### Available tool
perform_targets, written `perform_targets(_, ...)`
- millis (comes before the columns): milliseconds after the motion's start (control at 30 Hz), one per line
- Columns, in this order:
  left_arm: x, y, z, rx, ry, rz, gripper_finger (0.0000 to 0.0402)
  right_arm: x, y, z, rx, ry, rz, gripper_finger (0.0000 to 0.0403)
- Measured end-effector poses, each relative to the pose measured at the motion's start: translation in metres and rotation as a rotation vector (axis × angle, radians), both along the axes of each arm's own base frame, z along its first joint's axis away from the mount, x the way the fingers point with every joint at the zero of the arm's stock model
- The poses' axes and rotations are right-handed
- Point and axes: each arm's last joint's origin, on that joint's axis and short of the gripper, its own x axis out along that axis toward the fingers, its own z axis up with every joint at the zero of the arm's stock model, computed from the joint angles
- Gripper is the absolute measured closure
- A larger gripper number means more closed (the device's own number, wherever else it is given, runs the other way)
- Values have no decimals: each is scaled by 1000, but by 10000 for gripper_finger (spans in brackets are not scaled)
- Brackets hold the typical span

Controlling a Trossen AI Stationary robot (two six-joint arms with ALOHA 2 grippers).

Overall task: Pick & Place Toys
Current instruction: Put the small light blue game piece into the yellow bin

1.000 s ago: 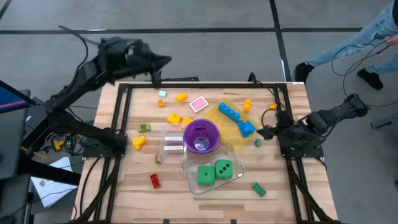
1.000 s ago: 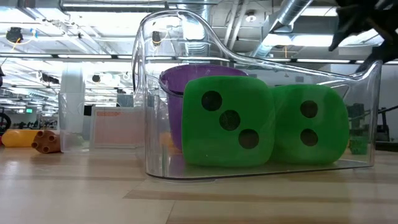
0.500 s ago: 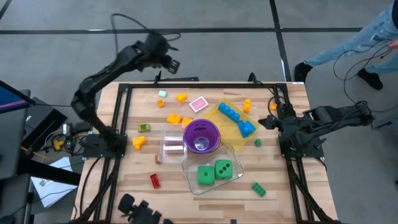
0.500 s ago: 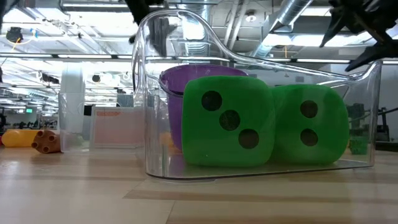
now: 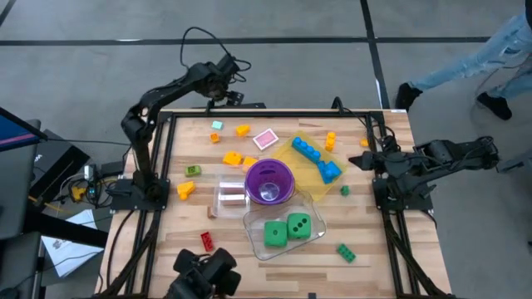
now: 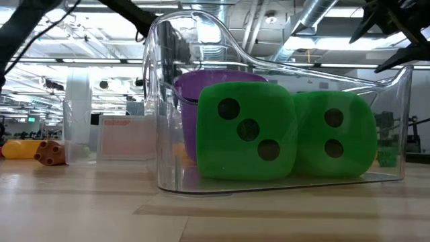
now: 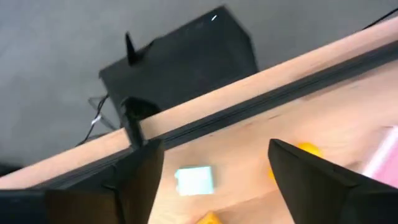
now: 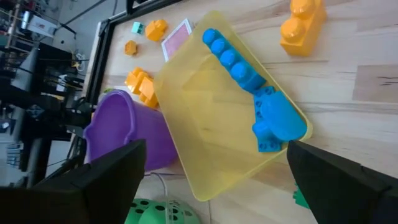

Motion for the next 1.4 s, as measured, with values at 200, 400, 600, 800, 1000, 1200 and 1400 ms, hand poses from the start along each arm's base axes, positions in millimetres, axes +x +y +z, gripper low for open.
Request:
perform_targets(200, -6, 7, -28, -89, 34, 31, 96, -1, 0, 0, -9, 5, 9, 23)
perform_targets(400, -22, -10, -69, -185, 56, 103, 104, -1, 0, 0, -18, 9, 14, 23)
perform_targets(600, -31, -21, -85, -164, 3, 141, 105, -1, 0, 0, -23, 10, 15, 23)
perform_targets(800, -36, -26, -99, -154, -28, 151, 105, -1, 0, 0, -22, 11, 15, 23)
perform_targets(1000, -40, -24, -109, -144, -67, 175, 105, -1, 0, 0, -20, 11, 17, 23)
perform_targets(1200, -53, -13, -112, -140, -110, 215, 105, -1, 0, 0, -20, 11, 17, 23)
perform_targets(1400, -51, -12, -112, -142, -130, 186, 105, -1, 0, 0, -21, 17, 18, 23)
